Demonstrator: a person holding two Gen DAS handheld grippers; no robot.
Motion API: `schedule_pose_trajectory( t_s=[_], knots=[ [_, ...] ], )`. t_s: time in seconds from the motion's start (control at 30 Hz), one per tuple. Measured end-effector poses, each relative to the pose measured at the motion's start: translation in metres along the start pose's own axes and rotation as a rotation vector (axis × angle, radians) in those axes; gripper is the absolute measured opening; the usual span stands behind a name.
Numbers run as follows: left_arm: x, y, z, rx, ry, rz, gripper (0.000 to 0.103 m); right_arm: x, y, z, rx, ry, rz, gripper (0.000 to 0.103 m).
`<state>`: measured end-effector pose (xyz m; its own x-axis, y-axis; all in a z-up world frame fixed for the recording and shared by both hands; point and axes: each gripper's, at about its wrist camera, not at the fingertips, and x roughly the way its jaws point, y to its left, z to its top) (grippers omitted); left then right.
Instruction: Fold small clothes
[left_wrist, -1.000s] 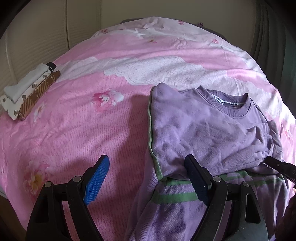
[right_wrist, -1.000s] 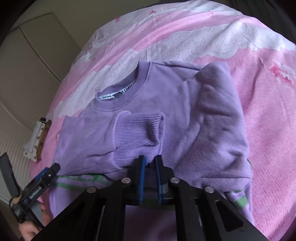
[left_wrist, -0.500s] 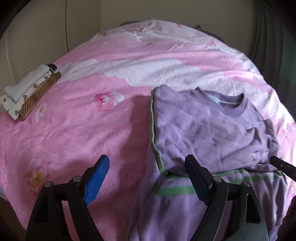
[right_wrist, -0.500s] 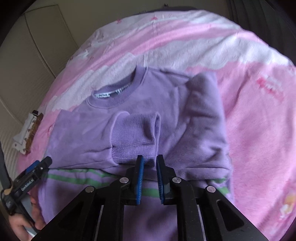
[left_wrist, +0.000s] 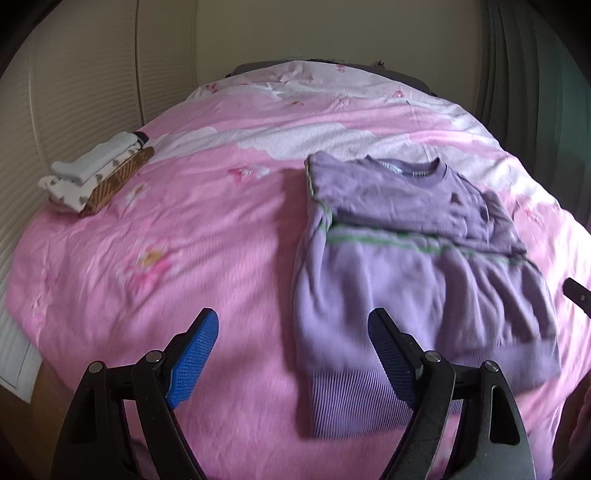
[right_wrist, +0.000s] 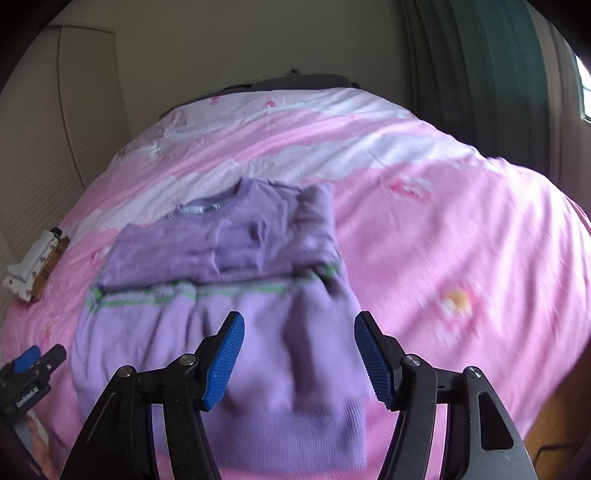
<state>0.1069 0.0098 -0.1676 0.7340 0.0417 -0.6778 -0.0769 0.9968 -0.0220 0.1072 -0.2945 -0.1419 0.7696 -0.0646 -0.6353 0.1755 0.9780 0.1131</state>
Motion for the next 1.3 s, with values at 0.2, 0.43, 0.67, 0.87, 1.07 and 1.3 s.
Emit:
schedule_pose_trajectory(
  t_s=[0.2, 0.43, 0.67, 0.87, 1.07, 1.3],
  knots=[
    [-0.002, 0.006, -0.026, -0.049, 0.036, -0.016, 0.082, -0.012, -0.027, -0.032, 0.090, 0.006, -0.055, 0.063],
    [0.002, 0.001, -0.041, -0.064, 0.051, -0.060, 0.067, -0.004, -0.046, -0.049, 0.155, 0.070, -0.027, 0.063],
    [0.015, -0.003, -0.054, -0.062, 0.099, -0.093, 0.060, -0.001, -0.039, -0.059, 0.140, 0.085, 0.010, 0.063],
    [0.021, -0.001, -0.058, -0.079, 0.118, -0.120, 0.059, 0.014, -0.038, -0.067, 0.141, 0.147, 0.080, 0.063],
    [0.024, -0.006, -0.061, -0.080, 0.136, -0.153, 0.058, 0.025, -0.044, -0.070, 0.190, 0.185, 0.134, 0.063],
    [0.023, -0.009, -0.064, -0.084, 0.142, -0.182, 0.024, 0.026, -0.044, -0.072, 0.197, 0.203, 0.167, 0.048]
  ],
)
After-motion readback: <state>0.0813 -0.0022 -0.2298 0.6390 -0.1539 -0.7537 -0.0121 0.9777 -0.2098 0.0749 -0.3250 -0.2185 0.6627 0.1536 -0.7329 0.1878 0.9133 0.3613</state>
